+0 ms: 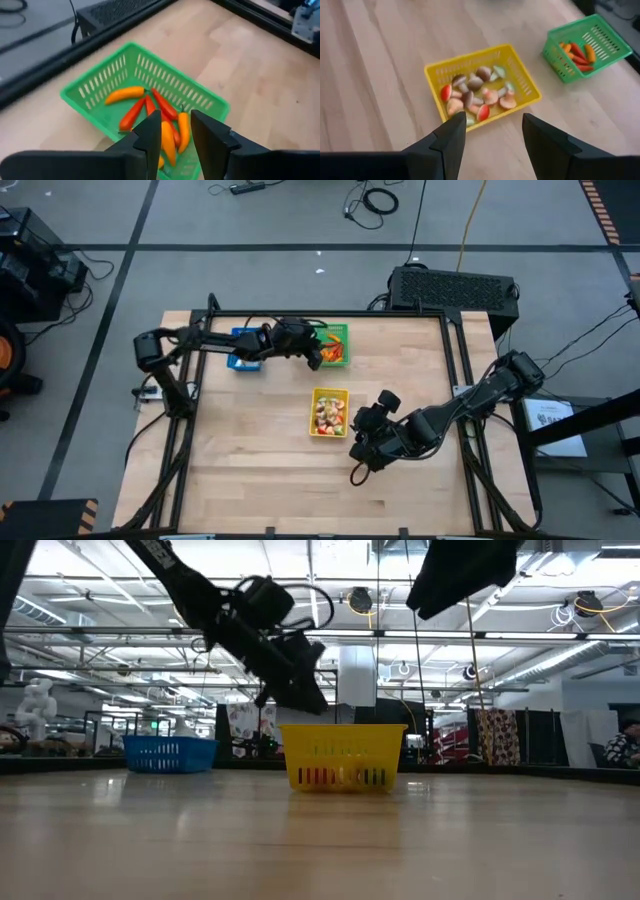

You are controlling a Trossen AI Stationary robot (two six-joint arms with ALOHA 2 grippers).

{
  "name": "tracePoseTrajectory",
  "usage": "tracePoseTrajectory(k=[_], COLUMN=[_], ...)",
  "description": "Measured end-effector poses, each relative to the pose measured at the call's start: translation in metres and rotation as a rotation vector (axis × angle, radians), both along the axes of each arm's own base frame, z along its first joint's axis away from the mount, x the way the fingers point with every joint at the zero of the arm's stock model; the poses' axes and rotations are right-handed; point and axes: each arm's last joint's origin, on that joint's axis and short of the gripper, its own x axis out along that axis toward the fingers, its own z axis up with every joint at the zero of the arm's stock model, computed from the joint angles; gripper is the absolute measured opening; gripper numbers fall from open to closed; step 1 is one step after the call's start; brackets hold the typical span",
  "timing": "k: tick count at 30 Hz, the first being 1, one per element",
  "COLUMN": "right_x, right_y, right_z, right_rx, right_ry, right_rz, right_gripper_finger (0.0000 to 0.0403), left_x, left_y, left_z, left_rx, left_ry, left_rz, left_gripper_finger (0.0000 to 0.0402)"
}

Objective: Sort produce into baskets
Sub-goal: Return to Home Position

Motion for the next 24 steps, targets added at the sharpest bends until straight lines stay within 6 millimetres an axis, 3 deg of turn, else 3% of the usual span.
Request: tracePoseTrajectory(k=[13,16,24], right_x=[0.015,0.011,-0.017], right_y=[-0.056,-0.068,-0.084], right_z=[0.006,0.017,0.055], right_rx=[-0.074,-0.07,-0.102], right_ry=[0.167,0.173,0.116], right_rz=[0.122,0.168,0.325], right_gripper_finger=[0.0149,0.0133,0.0064], left_x=[-0.053,-0.071,-0.122], left_y=[-0.026,-0.033,-0.064], left_z=[0.044,0.049,0.052], left_rx=[0.131,0.17,0.209], left_ry=[0.235,0.269,0.147], left_rz=[-0.059,-0.01,-0.013], left_gripper_finger=[0.0112,0.0112,0.0112])
